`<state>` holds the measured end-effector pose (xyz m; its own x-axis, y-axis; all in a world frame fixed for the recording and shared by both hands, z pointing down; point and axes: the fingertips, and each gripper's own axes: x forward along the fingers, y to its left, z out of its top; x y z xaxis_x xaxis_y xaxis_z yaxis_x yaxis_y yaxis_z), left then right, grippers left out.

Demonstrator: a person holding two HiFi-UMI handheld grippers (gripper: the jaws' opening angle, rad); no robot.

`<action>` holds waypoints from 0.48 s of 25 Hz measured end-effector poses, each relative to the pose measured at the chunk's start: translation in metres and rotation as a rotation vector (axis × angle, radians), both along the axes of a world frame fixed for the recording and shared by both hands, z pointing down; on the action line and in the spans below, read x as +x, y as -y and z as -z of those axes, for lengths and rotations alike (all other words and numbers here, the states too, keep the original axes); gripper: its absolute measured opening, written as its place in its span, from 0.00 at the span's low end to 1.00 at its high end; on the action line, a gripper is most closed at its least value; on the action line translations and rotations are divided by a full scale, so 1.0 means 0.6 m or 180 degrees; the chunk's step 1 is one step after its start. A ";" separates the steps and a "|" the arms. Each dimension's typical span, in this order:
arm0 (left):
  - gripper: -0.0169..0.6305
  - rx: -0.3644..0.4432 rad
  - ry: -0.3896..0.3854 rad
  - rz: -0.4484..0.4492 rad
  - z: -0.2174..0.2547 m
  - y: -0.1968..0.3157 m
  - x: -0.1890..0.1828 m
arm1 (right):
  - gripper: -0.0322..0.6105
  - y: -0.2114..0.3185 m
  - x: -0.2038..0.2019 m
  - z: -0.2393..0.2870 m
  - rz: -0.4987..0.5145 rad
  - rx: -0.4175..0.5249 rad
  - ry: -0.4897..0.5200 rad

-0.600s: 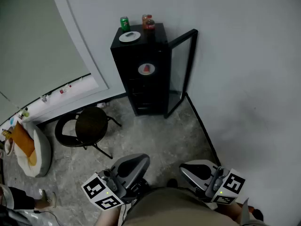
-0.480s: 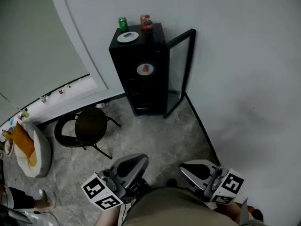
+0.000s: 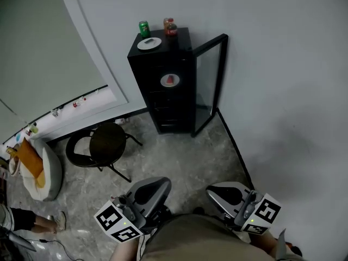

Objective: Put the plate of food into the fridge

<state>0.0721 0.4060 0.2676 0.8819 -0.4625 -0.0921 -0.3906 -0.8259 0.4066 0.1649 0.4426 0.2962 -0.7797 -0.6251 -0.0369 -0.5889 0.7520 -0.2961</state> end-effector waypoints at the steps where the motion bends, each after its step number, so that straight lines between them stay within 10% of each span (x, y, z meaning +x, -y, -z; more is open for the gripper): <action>1: 0.04 0.0011 0.0026 0.0021 0.000 -0.001 0.003 | 0.08 0.001 0.001 0.002 0.0019 0.0019 0.0006; 12: 0.04 0.0004 0.0251 0.0300 -0.014 -0.014 0.015 | 0.08 0.004 0.018 -0.027 0.0180 -0.0186 -0.0007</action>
<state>0.0810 0.4144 0.2757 0.8391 -0.5435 -0.0247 -0.4972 -0.7845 0.3705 0.1758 0.4402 0.3127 -0.8139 -0.5811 0.0001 -0.5466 0.7655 -0.3394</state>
